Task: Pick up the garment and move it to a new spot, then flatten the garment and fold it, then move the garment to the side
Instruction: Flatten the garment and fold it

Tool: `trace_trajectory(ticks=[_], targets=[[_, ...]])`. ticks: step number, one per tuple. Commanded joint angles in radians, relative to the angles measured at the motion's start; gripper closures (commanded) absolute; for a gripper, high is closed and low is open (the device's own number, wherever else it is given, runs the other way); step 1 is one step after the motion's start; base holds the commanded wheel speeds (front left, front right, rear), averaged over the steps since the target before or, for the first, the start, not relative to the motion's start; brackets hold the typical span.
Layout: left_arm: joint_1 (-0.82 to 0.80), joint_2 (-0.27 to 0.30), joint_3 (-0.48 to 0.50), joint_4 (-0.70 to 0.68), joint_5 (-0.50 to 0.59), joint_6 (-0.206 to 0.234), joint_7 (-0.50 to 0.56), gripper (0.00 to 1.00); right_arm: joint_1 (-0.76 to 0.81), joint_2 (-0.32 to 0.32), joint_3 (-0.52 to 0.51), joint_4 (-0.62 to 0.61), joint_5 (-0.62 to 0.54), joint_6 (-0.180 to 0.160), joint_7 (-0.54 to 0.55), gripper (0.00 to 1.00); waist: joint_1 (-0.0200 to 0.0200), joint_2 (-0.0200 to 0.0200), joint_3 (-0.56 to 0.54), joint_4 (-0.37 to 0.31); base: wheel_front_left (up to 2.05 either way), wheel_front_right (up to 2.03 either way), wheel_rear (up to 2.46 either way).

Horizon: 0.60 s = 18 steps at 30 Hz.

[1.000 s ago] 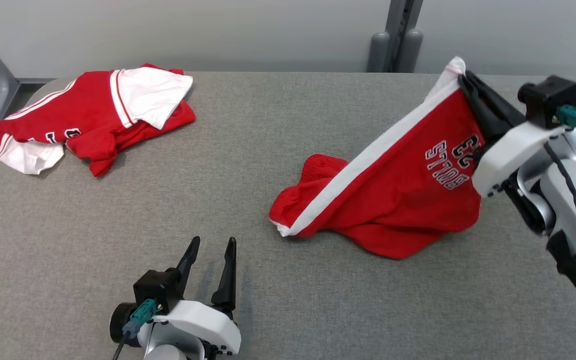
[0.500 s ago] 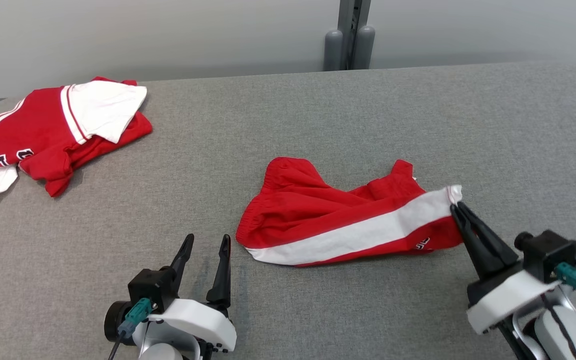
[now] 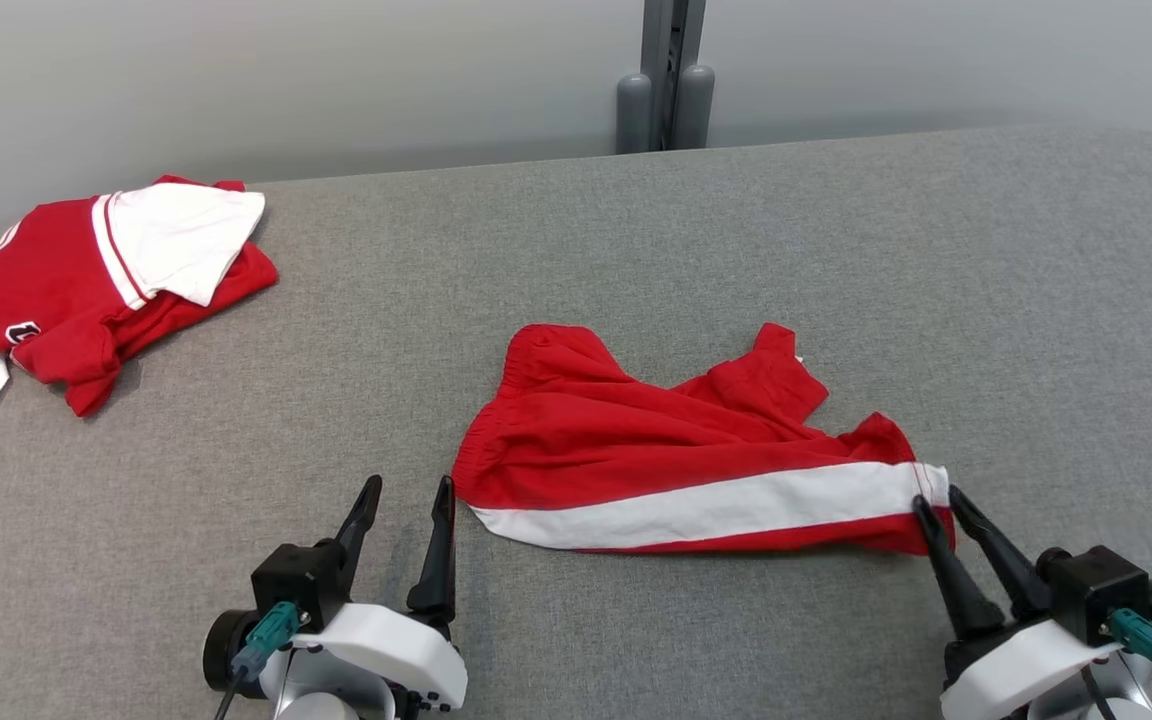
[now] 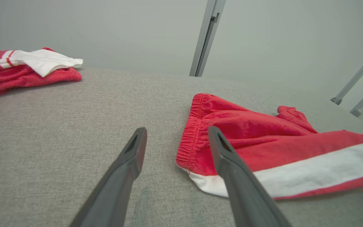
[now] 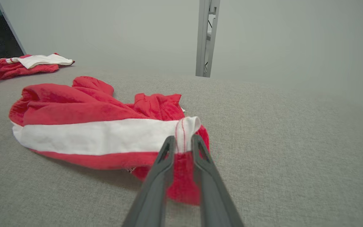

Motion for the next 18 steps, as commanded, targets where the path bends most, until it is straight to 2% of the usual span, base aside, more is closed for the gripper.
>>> trace_trajectory(ticks=[1,12,18], targets=[[0.006,0.004,0.002,0.002,0.010,-0.004,-0.005,0.00,0.015,0.004,-0.015,0.008,-0.010,0.000,-0.005,0.00,0.0000,0.0000,-0.003,0.000,0.00,0.00,0.00],[0.029,0.004,0.003,0.002,0.006,-0.010,-0.005,0.00,0.062,0.027,-0.111,0.072,-0.049,0.000,-0.005,0.00,0.0000,0.0000,-0.033,0.010,0.00,0.00,0.00],[0.052,0.004,0.000,-0.010,0.004,-0.017,-0.005,0.00,0.088,0.042,-0.165,0.056,-0.053,0.000,-0.005,0.00,0.0000,0.0000,-0.063,0.011,0.00,0.00,0.00]])
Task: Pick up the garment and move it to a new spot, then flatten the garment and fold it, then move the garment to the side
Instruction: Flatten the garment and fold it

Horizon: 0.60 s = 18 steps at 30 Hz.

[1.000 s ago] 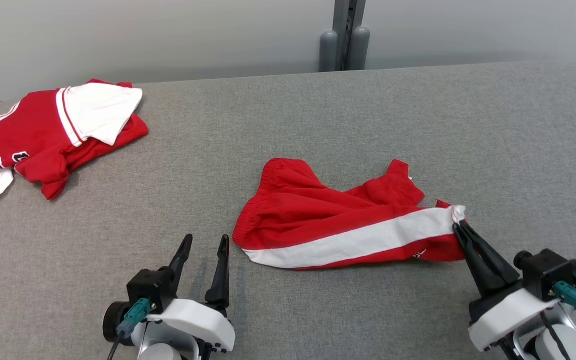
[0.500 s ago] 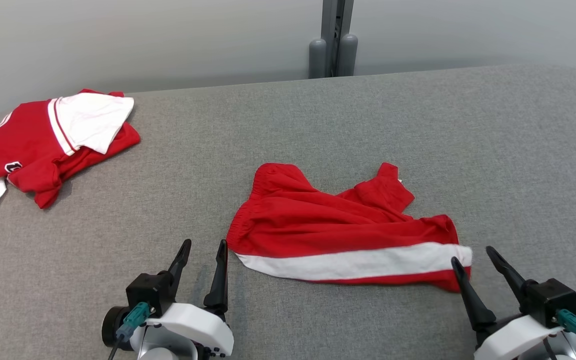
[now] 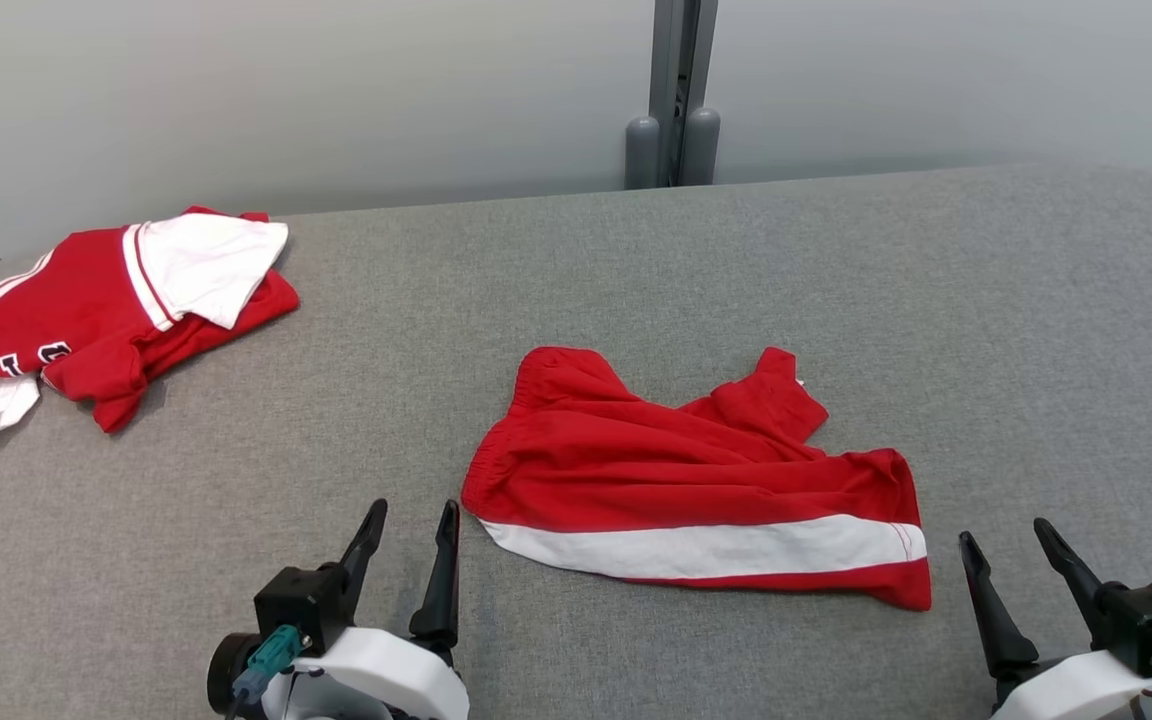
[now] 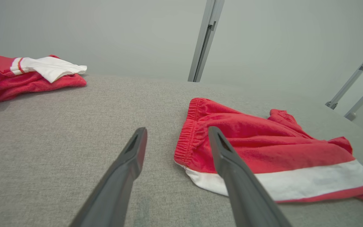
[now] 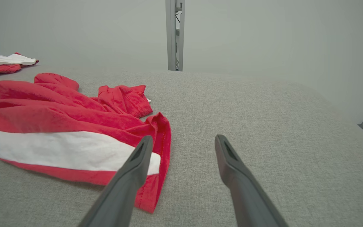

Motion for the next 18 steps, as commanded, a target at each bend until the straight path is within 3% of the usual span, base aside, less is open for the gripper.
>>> trace_trajectory(ticks=[1,18], targets=[[0.019,0.004,0.002,-0.006,0.005,-0.004,-0.005,0.00,0.015,0.004,-0.007,-0.011,0.001,0.000,-0.005,0.00,0.0000,0.0000,-0.011,-0.001,0.00,0.00,0.00],[0.104,0.004,0.045,-0.089,0.060,0.006,-0.005,0.00,0.034,0.116,-0.077,-0.142,-0.055,0.000,-0.005,0.00,0.0000,0.0000,-0.079,0.015,0.00,0.00,0.00]])
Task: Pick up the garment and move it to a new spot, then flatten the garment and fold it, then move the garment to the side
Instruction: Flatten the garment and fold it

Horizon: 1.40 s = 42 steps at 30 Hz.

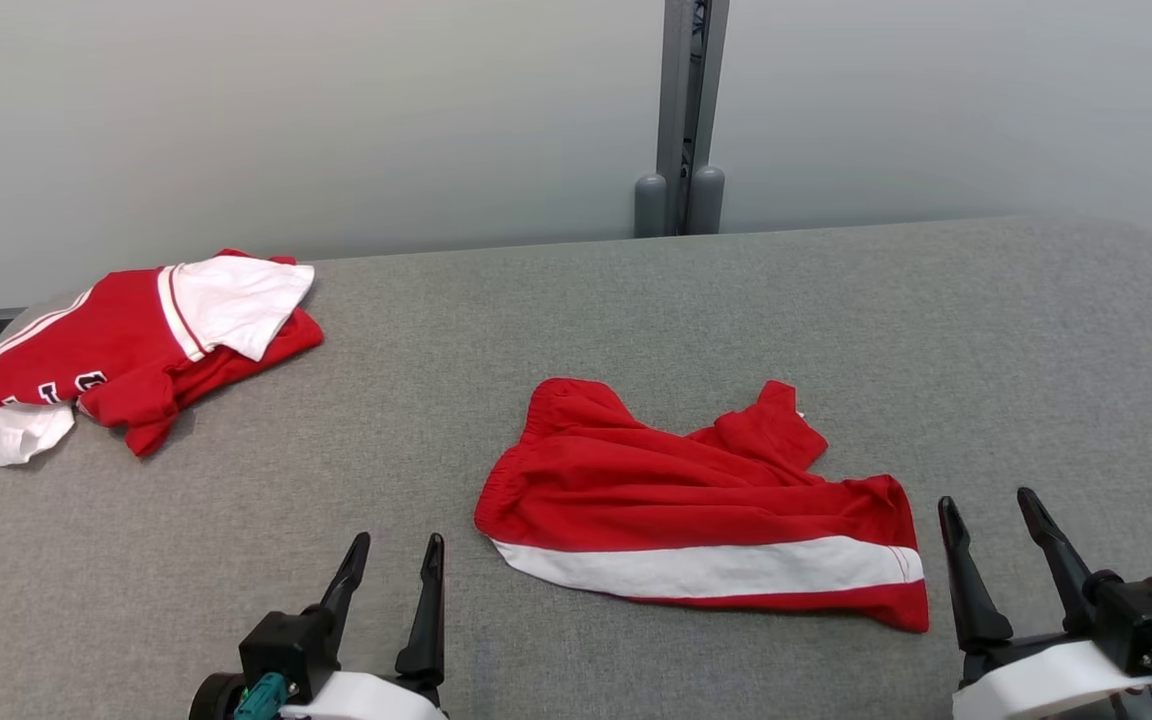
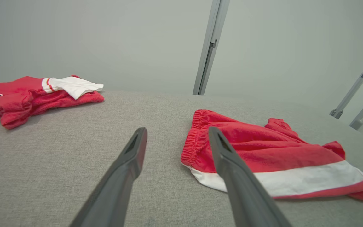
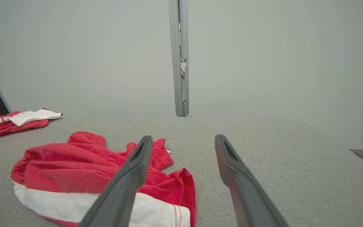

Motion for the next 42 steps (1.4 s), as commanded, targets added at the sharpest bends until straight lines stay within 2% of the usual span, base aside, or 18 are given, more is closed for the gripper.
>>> trace_trajectory(ticks=[1,12,30,32,37,42], targets=[[0.010,0.004,0.007,-0.007,0.006,0.002,-0.005,0.00,0.004,0.005,-0.010,-0.009,-0.005,0.000,-0.005,0.00,0.0000,0.0000,-0.004,0.005,0.00,0.00,0.00],[0.050,0.004,0.033,-0.038,0.009,-0.002,-0.005,0.00,0.007,0.051,-0.049,-0.018,-0.020,0.000,-0.005,0.00,0.0000,0.0000,-0.023,0.031,0.00,0.00,0.00],[0.058,0.004,0.040,-0.053,0.017,-0.004,-0.005,0.00,0.000,0.063,-0.061,0.002,-0.025,0.000,-0.005,0.00,0.0000,0.0000,-0.026,0.034,0.00,0.00,0.00],[0.056,0.004,0.040,-0.053,0.017,-0.002,-0.005,0.00,-0.005,0.048,-0.055,0.027,-0.031,0.000,-0.002,0.00,0.0000,0.0000,-0.024,0.033,0.00,0.00,0.00],[0.045,0.004,0.035,-0.049,0.018,-0.002,-0.005,0.00,-0.031,-0.004,-0.050,0.108,0.003,0.000,0.098,0.00,0.0000,0.0000,-0.016,0.035,0.00,0.00,0.00],[0.037,0.004,0.032,-0.046,0.023,-0.005,-0.005,0.00,-0.076,-0.060,-0.009,0.176,0.095,0.000,0.243,0.00,0.0000,0.0000,-0.003,0.041,0.00,0.00,0.00]])
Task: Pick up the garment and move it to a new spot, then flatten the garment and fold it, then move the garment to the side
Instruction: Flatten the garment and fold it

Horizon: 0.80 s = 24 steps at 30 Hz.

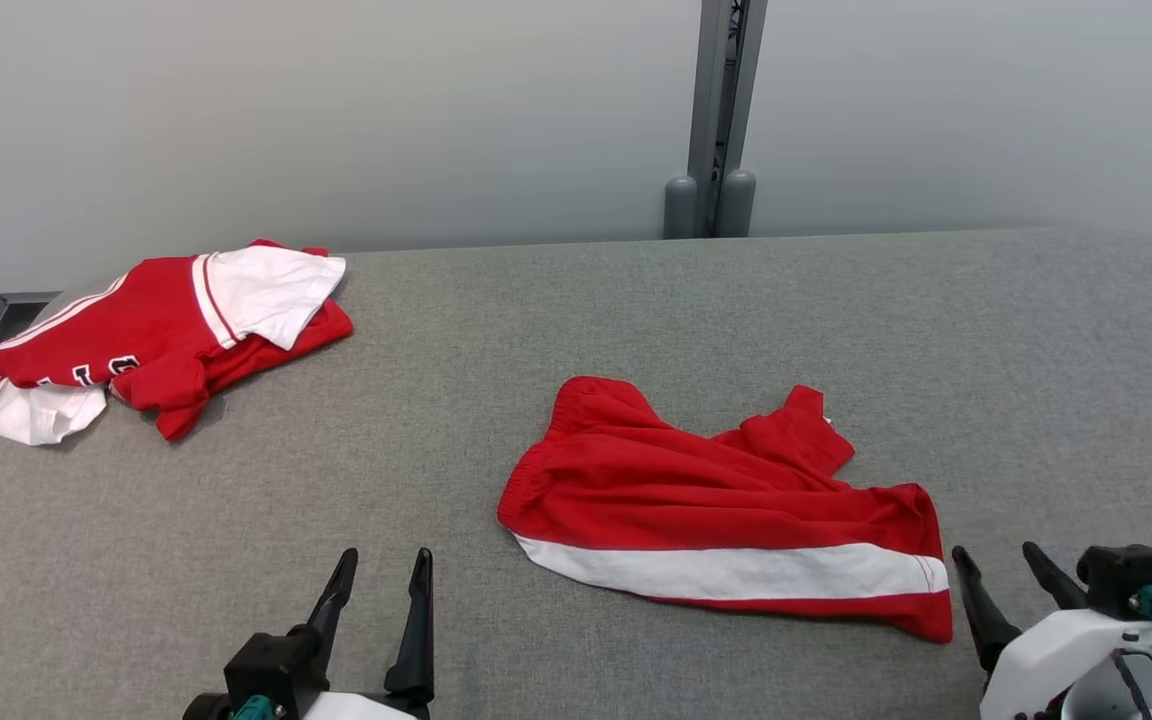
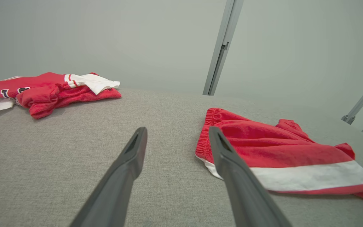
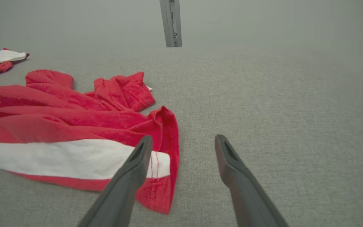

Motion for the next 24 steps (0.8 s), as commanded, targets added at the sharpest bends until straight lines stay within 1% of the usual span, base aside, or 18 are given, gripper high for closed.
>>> trace_trajectory(ticks=[1,5,8,17,24], targets=[[-0.020,0.004,0.000,0.002,0.009,0.000,-0.005,0.00,-0.021,-0.026,0.031,0.015,0.030,0.000,0.040,0.00,0.0000,-0.0001,0.006,0.005,0.00,0.00,0.00],[-0.030,0.004,-0.005,0.005,0.011,-0.004,-0.005,0.00,-0.060,-0.075,0.113,0.041,0.138,0.000,0.141,0.00,0.0000,-0.0001,0.027,0.017,0.00,0.00,0.00],[-0.042,0.004,-0.007,0.008,0.014,-0.006,-0.005,0.00,-0.086,-0.106,0.174,0.052,0.222,0.000,0.196,0.00,0.0000,-0.0001,0.044,0.027,0.00,0.00,0.00],[-0.064,0.004,0.001,0.016,0.027,-0.012,-0.005,0.00,-0.150,-0.198,0.291,0.081,0.408,0.000,0.269,0.00,0.0000,-0.0001,0.078,0.048,0.00,0.00,0.00],[-0.072,0.004,0.003,0.019,0.038,-0.018,-0.005,0.00,-0.192,-0.246,0.377,0.092,0.523,0.000,0.313,0.00,0.0000,-0.0001,0.093,0.054,0.00,0.00,0.00]])
